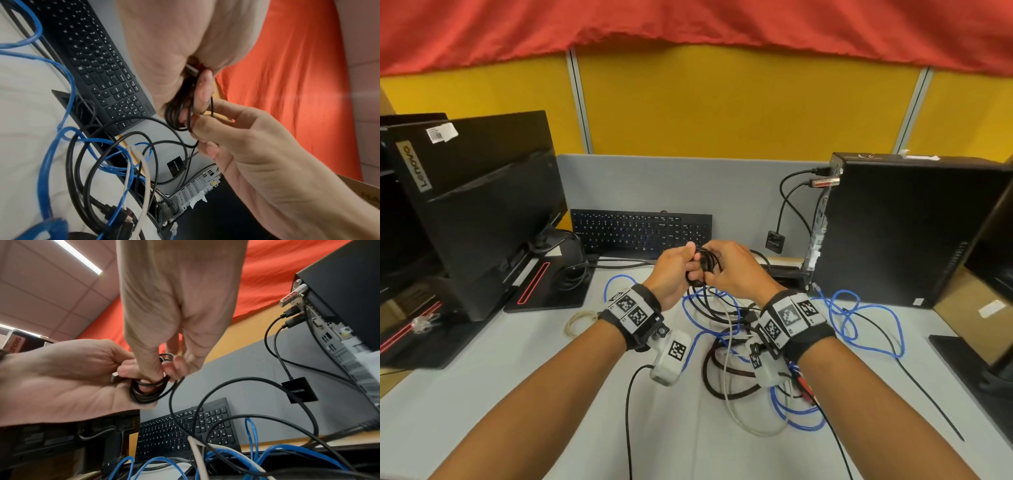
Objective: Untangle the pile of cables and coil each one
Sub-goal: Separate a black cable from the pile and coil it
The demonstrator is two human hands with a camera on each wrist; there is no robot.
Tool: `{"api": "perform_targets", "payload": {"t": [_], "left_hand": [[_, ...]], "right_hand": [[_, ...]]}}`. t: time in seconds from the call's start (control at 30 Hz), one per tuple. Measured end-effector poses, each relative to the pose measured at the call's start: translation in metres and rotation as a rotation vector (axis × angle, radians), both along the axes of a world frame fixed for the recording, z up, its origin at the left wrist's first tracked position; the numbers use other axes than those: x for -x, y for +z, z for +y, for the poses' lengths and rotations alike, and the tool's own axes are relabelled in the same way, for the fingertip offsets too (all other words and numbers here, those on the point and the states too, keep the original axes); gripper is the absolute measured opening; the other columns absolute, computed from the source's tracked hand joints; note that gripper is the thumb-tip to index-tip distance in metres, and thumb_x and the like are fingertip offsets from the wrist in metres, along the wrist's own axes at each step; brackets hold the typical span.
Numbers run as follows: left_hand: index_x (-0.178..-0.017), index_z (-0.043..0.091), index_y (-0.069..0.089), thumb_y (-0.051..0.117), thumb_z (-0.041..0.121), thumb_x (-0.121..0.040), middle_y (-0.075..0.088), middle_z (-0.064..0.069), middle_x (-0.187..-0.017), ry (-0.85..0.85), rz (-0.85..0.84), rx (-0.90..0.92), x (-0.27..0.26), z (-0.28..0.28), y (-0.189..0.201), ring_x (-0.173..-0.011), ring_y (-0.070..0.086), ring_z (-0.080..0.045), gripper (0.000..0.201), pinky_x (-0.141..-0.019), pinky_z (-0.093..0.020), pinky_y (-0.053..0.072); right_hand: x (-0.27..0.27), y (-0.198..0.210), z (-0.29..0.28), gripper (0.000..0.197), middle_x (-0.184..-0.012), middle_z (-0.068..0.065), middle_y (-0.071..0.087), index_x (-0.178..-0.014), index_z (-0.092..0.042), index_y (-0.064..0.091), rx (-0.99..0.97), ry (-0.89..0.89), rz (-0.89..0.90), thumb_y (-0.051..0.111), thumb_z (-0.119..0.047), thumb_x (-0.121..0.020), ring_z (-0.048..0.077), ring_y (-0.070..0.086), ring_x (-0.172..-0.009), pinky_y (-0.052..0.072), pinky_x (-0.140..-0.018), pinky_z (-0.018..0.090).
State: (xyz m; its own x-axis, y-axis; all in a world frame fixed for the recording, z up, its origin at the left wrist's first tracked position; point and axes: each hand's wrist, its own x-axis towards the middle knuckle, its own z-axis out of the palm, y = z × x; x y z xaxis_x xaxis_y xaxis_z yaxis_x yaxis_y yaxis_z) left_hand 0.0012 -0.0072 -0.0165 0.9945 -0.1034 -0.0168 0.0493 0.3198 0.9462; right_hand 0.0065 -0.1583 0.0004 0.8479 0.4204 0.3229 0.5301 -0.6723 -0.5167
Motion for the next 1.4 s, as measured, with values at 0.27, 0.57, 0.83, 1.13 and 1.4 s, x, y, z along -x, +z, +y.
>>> {"api": "perform_targets", "payload": {"t": [0.27, 0.57, 0.83, 1.13, 1.4], "left_hand": [[-0.06, 0.019, 0.047, 0.051, 0.036, -0.104, 0.028, 0.008, -0.049, 0.013, -0.092, -0.313, 0.001, 0.006, 0.007, -0.042, 0.024, -0.01, 0.047, -0.048, -0.024, 0.025], [-0.058, 0.019, 0.032, 0.05, 0.034, -0.104, 0.029, 0.002, -0.05, 0.541, -0.182, -0.491, -0.027, 0.083, 0.03, -0.047, 0.033, -0.017, 0.052, -0.045, -0.022, 0.035], [-0.074, 0.016, 0.052, 0.056, 0.036, -0.1, 0.056, 0.002, -0.066, 0.705, -0.048, -0.002, -0.046, 0.108, 0.042, -0.062, 0.056, -0.011, 0.034, -0.071, -0.029, 0.048], [-0.064, 0.021, 0.036, 0.05, 0.038, -0.104, 0.033, 0.011, -0.047, 0.453, -0.14, -0.181, -0.035, 0.084, 0.02, -0.043, 0.034, -0.008, 0.045, -0.052, -0.027, 0.031], [-0.048, 0.027, 0.034, 0.069, 0.042, -0.092, 0.033, 0.013, -0.046, 0.3, -0.252, -0.361, -0.023, 0.049, 0.006, -0.041, 0.031, -0.008, 0.058, -0.042, -0.02, 0.031]], "right_hand": [[-0.001, -0.011, -0.021, 0.02, -0.078, 0.018, 0.069, -0.094, -0.007, 0.075, -0.106, 0.069, 0.087, 0.062, -0.022, -0.1, 0.024, 0.058, -0.066, 0.054, -0.072, 0.044], [-0.018, -0.012, -0.095, 0.022, -0.072, 0.017, 0.07, -0.088, -0.003, 0.08, -0.046, -0.097, 0.101, 0.069, -0.02, -0.097, 0.015, 0.054, -0.061, 0.046, -0.063, 0.032], [-0.019, -0.034, -0.093, 0.017, -0.058, -0.012, 0.067, -0.086, -0.001, 0.079, 0.343, -0.139, 0.339, 0.068, -0.01, -0.095, 0.005, 0.067, -0.062, 0.061, -0.072, 0.028], [-0.022, -0.021, -0.077, 0.018, -0.078, 0.028, 0.067, -0.094, 0.008, 0.059, -0.326, -0.394, 0.218, 0.042, 0.005, -0.099, 0.031, 0.064, -0.056, 0.058, -0.05, 0.034], [-0.01, -0.005, -0.072, 0.025, -0.075, 0.016, 0.069, -0.094, 0.004, 0.066, -0.68, -0.329, 0.074, 0.044, -0.005, -0.105, 0.021, 0.061, -0.058, 0.05, -0.057, 0.029]]}}
